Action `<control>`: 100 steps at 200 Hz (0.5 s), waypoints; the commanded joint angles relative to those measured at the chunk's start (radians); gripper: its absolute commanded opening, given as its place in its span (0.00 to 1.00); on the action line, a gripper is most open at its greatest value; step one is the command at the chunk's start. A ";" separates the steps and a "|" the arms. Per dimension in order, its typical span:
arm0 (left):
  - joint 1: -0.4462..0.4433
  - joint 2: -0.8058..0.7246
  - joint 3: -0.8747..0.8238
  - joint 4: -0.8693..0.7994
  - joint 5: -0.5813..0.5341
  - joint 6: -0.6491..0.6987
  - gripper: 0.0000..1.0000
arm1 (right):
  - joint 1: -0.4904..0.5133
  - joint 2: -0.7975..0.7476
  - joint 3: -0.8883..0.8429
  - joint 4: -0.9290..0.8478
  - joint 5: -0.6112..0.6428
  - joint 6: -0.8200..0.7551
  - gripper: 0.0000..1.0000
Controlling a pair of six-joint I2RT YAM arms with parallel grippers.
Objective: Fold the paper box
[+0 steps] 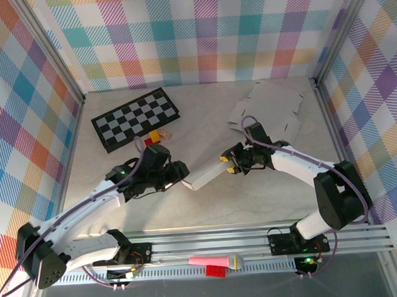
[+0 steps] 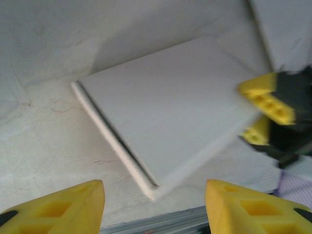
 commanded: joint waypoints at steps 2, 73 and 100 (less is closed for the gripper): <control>0.003 -0.089 0.096 -0.099 -0.081 0.021 0.57 | 0.040 0.092 -0.013 0.288 -0.114 -0.075 0.34; 0.016 -0.274 0.183 -0.252 -0.257 0.075 0.55 | 0.278 0.492 0.289 0.627 -0.130 -0.066 0.33; 0.016 -0.326 0.167 -0.290 -0.273 0.067 0.52 | 0.323 0.633 0.388 0.684 -0.129 -0.049 0.36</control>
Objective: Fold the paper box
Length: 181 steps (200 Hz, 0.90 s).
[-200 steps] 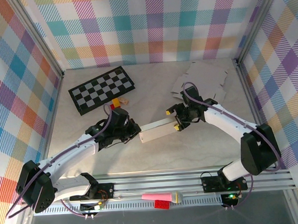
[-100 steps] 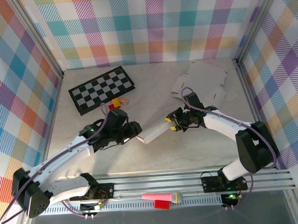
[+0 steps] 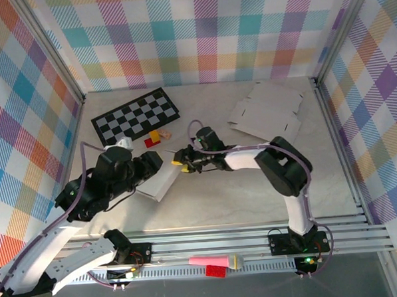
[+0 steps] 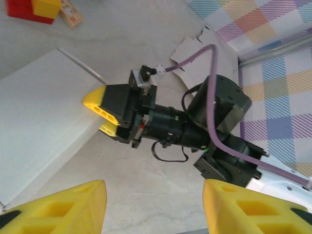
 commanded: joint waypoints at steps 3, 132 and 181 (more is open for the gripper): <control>0.008 -0.044 0.005 -0.080 -0.056 0.017 0.52 | 0.032 0.103 0.083 0.098 -0.014 -0.010 0.37; 0.009 -0.041 -0.040 -0.052 -0.022 0.052 0.53 | 0.080 0.029 0.381 -0.960 0.270 -0.181 0.77; 0.009 0.079 -0.074 0.129 0.062 0.054 0.54 | -0.068 -0.286 0.213 -1.018 0.371 -0.215 0.75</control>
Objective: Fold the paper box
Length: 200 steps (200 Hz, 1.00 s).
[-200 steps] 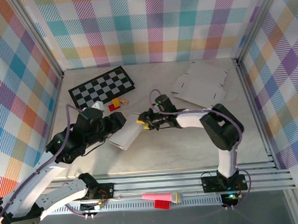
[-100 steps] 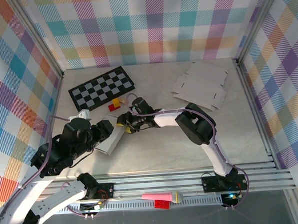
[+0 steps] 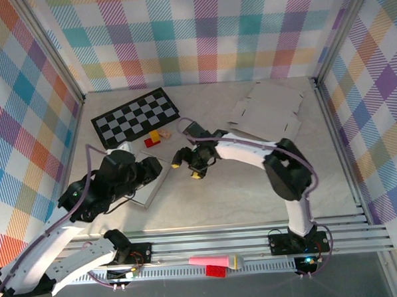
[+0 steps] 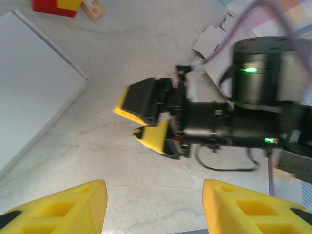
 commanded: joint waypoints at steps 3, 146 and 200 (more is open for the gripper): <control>0.010 0.056 -0.029 0.153 0.066 0.006 0.54 | -0.123 -0.186 -0.080 -0.096 0.090 -0.041 0.75; -0.092 1.230 0.193 1.424 0.223 -0.451 0.50 | -0.938 -0.113 -0.131 0.198 -0.084 -0.173 0.58; -0.112 1.461 0.406 1.448 0.162 -0.490 0.50 | -0.957 0.105 0.133 0.000 -0.078 -0.269 0.58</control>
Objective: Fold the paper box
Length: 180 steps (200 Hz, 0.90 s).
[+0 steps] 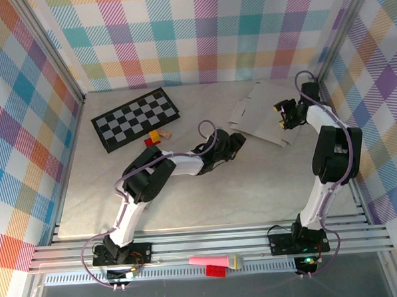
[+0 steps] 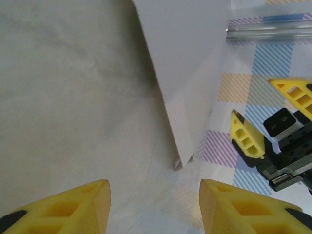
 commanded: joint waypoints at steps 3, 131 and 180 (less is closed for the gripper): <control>-0.013 0.056 0.084 0.091 -0.053 -0.042 0.50 | -0.010 0.072 0.123 -0.141 -0.020 -0.094 0.58; 0.019 -0.328 -0.394 -0.007 -0.083 -0.056 0.51 | 0.177 0.131 0.078 -0.356 -0.049 0.038 0.58; 0.045 -0.574 -0.614 -0.161 -0.068 -0.005 0.53 | 0.364 -0.203 -0.278 -0.194 -0.051 0.358 0.58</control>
